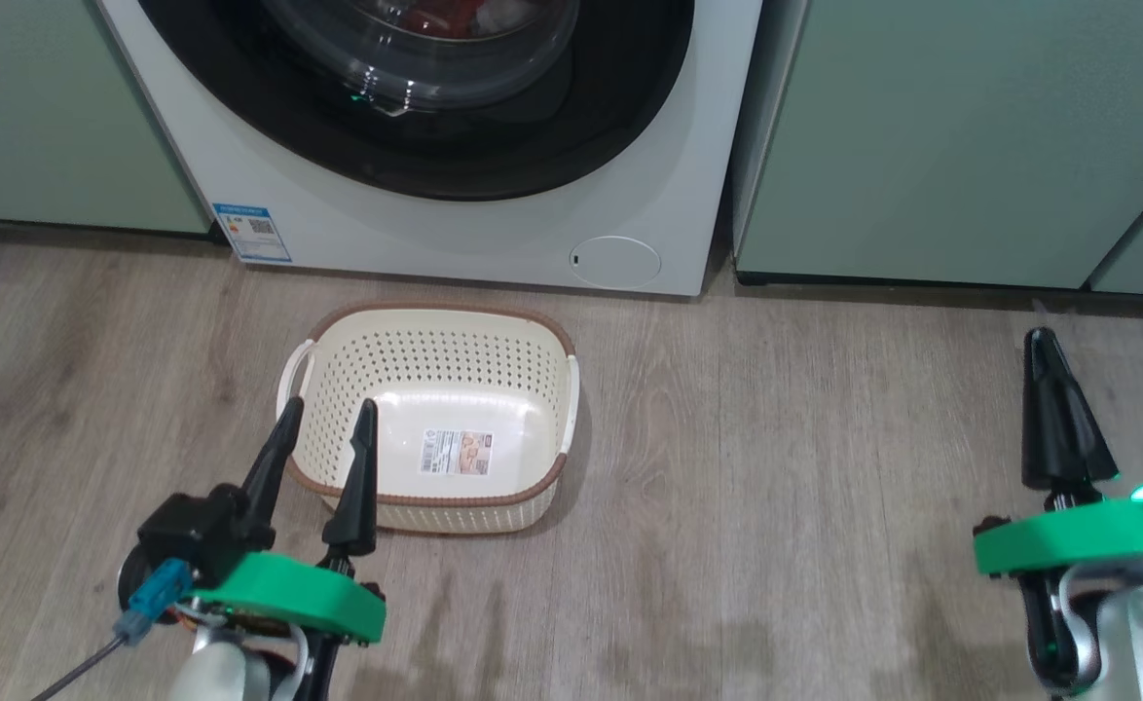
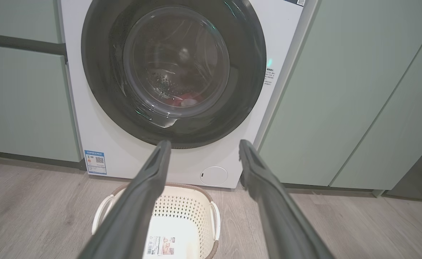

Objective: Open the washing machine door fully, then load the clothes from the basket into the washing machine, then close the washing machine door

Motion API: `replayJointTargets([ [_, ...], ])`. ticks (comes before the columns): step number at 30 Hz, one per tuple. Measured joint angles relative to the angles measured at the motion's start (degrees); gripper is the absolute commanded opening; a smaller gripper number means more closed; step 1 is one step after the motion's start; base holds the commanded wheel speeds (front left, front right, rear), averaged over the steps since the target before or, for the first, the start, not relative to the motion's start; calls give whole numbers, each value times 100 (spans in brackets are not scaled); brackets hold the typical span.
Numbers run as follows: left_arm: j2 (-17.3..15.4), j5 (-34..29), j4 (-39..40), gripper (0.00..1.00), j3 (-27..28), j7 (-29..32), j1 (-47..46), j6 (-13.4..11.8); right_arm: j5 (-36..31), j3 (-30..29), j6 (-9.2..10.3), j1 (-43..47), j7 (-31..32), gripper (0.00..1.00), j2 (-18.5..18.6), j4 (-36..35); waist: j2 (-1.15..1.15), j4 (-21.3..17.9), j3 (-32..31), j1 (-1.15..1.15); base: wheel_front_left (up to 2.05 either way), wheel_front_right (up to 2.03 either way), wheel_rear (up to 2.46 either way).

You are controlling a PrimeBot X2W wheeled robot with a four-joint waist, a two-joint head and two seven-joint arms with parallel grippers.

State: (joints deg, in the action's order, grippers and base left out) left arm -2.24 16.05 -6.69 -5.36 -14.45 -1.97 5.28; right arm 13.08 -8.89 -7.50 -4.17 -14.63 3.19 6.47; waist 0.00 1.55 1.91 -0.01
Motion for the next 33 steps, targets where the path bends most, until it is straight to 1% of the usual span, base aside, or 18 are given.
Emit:
replayJointTargets([
  [2, -1, 1, -64, 100, -11, 0, 9, -1, -15, -24, 0, 89, 0, 0, -8, -12, 0, -9, -26, 0, 0, 0, 0],
  [3, -1, 1, -80, 100, -19, 0, 13, -2, -70, -33, 0, 137, 0, 22, -15, -33, 0, -11, -39, 0, 0, 0, 0],
  [4, -1, 1, -100, 100, -24, 0, 21, -23, -109, -38, 0, 180, 0, 49, -25, -37, 0, -11, -51, 0, 0, 0, 0],
  [5, -1, 1, -118, 100, -30, 0, 42, -26, -83, -59, 0, 219, 0, 100, -42, -37, 0, -10, -62, 0, 0, 0, 0],
  [9, -3, -52, -179, 100, -85, 0, 206, -42, 35, -94, 0, 366, 0, 100, -51, 8, 0, -7, -98, 0, 0, 0, 0],
  [27, -5, -59, -110, 100, -126, 0, 242, -41, 8, -80, 0, 382, 0, 100, -53, 135, 0, -12, -210, 0, 0, 0, 0],
  [33, -5, -102, 21, 100, -118, 0, 318, -40, -1, -76, 0, 382, 0, 100, -53, 148, 0, 6, -247, 0, 0, 0, 0],
])
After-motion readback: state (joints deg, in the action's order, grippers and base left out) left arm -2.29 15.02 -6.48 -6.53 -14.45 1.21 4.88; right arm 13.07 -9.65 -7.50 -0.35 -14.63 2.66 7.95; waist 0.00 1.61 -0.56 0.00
